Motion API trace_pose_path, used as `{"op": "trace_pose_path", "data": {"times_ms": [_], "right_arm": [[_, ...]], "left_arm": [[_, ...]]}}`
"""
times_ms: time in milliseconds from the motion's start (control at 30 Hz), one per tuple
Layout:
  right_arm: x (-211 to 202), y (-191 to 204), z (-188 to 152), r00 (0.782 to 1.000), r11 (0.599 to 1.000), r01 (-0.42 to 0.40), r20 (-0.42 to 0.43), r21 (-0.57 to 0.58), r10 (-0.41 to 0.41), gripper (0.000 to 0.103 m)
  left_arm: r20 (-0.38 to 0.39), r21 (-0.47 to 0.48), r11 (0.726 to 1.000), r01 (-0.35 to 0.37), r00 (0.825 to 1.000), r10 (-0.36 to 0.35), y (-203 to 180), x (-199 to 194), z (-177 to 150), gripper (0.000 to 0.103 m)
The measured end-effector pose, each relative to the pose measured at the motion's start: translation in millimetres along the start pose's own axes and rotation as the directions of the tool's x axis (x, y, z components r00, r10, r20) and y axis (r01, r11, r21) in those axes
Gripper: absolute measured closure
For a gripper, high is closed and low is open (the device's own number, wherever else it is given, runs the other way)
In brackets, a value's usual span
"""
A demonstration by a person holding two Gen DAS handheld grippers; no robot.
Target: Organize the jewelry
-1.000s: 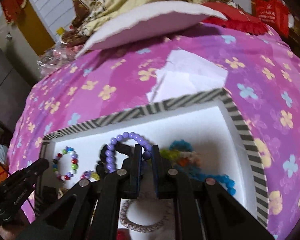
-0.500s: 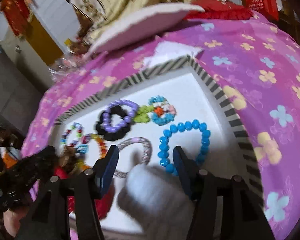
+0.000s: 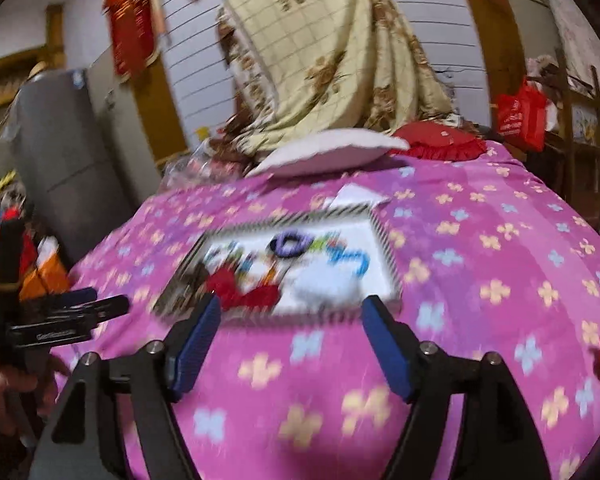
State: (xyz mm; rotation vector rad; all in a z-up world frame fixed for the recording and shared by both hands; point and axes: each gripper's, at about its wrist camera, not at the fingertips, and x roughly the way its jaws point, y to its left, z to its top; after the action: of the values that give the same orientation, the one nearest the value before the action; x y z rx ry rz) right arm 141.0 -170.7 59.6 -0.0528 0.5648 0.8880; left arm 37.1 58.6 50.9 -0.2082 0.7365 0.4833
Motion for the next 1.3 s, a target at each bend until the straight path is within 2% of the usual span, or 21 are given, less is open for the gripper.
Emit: {"op": "trace_pose_path", "data": {"times_ms": [67,133,167,300,533,767,900,1300], "right_arm": [[-10.2,4.7,-8.4,1.000,1.000,0.022,0.019,-0.012,-0.022,0.023],[-17.4,4.8,-10.0,0.999,1.000,0.010,0.036,-0.008,-0.010,0.022],[-15.1,3.5,-10.0,0.999,0.999,0.048,0.027,-0.007,-0.047,0.022],[-12.7,8.8,-13.6,0.996,0.996,0.084,-0.003,-0.033,-0.085,0.022],[-9.9,16.9,-14.8,0.995,0.993,0.096,-0.004,-0.070,-0.096,0.022],[3.2,8.5,-15.3,0.990,0.991,0.132,-0.046,-0.034,-0.134,0.022],[11.9,9.0,-16.5,0.986,0.988,0.148,-0.072,-0.039,-0.151,0.022],[14.8,26.6,-18.2,0.985,0.982,0.150,-0.064,-0.116,-0.158,0.022]], "left_arm": [[0.066,0.033,0.999,-0.019,0.998,0.016,-11.4,-17.4,-12.5,0.038],[0.115,0.033,0.999,0.014,0.993,-0.018,-17.6,-31.7,-17.5,0.038],[0.121,0.028,0.999,0.020,0.992,-0.023,-18.8,-33.5,-17.6,0.038],[0.130,0.015,0.998,-0.067,0.989,0.065,-16.0,-27.9,-22.7,0.038],[0.026,-0.082,0.995,-0.064,0.997,0.066,1.8,-6.8,-33.7,0.038],[0.007,-0.076,0.994,-0.074,0.997,0.074,-1.7,-1.4,-36.2,0.038],[0.000,-0.090,0.995,-0.042,0.999,0.042,-1.1,4.4,-31.9,0.038],[-0.006,-0.083,0.996,-0.027,1.000,0.026,-6.3,8.5,-31.3,0.038]]}}
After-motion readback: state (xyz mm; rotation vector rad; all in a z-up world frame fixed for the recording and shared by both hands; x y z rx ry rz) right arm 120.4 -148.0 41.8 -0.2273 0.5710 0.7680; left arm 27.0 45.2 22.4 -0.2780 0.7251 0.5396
